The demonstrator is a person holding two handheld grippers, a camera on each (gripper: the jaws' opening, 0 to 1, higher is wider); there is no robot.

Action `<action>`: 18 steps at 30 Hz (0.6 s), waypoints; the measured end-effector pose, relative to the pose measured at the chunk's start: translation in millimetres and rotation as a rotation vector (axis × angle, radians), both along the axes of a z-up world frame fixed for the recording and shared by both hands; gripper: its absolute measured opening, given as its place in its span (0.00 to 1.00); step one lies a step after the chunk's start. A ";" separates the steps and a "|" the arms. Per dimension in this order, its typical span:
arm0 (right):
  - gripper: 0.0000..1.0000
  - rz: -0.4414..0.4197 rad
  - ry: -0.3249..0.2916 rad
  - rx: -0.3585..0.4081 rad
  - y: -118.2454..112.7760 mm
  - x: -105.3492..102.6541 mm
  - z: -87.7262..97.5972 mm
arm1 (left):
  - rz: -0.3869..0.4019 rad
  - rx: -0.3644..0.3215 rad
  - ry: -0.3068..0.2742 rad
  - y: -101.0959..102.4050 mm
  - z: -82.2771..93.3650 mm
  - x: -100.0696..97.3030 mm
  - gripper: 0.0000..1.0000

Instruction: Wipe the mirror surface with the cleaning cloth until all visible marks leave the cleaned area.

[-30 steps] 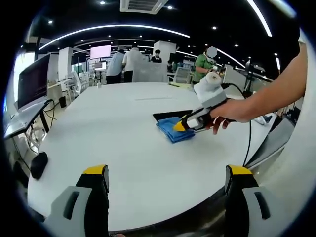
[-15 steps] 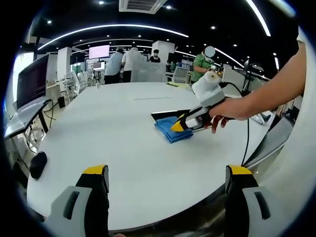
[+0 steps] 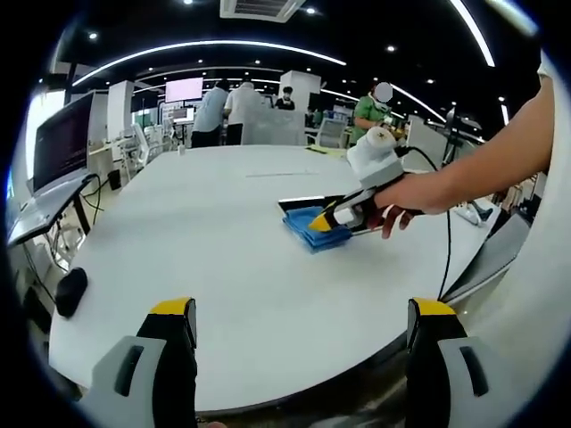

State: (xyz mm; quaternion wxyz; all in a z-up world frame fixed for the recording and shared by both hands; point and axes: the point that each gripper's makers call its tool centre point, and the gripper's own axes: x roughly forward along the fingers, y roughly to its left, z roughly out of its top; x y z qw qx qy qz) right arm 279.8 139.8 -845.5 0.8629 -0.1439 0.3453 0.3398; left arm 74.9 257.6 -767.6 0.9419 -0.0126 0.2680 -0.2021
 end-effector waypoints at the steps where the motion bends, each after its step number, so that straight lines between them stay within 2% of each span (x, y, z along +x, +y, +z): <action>1: 0.22 -0.001 -0.001 0.000 0.0 -0.1 0.2 | -0.001 -0.002 0.002 -0.3 -0.5 0.0 0.99; 18: 0.22 -0.033 -0.005 0.005 1.6 10.8 0.3 | -0.005 0.003 0.006 2.0 -0.8 3.9 0.99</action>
